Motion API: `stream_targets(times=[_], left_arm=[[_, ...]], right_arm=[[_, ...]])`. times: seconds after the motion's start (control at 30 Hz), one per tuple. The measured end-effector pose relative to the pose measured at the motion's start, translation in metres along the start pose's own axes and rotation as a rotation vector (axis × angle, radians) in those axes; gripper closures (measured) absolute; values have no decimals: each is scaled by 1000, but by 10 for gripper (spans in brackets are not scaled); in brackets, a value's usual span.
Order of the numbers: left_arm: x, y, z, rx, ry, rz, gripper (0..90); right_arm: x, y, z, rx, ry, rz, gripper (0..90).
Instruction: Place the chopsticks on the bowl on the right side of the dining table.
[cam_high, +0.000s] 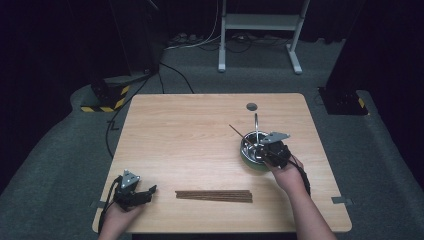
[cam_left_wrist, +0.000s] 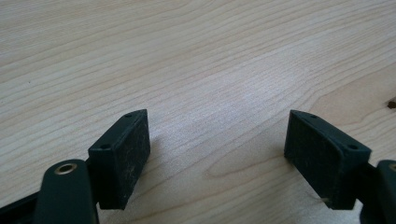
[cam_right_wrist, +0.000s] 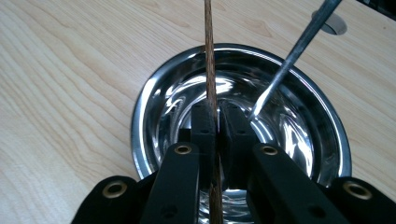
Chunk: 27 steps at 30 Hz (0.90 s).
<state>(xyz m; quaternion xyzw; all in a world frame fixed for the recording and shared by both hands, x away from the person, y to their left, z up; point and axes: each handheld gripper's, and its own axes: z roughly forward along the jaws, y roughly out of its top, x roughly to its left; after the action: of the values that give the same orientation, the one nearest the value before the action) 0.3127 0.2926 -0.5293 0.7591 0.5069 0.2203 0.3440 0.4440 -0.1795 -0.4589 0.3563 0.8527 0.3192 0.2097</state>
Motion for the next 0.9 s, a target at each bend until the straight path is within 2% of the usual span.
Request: stream_targets(times=[0.5,0.53,0.57,0.6,0.7,0.77,0.8,0.9], left_arm=[[0,0,0,0,0,1,224],[0,0,0,0,0,0,224],[0,0,0,0,0,-1,224],[0,0,0,0,0,1,224],[0,0,0,0,0,0,224],[0,0,0,0,0,0,224],[0,0,0,0,2,-2,224],[0,0,0,0,1,-1,224]], right_arm=[[-4,-4,4,5,7,-6,838],[-4,-4,4,7,9,-1,814],[-2,-3,4,2,5,-3,747],[-2,-3,4,2,5,-3,747],[3,-1,-3,-19,1,-20,717],[15,3,-13,-52,-13,-48,698],[15,3,-13,-52,-13,-48,698],[29,5,-26,-96,-2,-73,692]])
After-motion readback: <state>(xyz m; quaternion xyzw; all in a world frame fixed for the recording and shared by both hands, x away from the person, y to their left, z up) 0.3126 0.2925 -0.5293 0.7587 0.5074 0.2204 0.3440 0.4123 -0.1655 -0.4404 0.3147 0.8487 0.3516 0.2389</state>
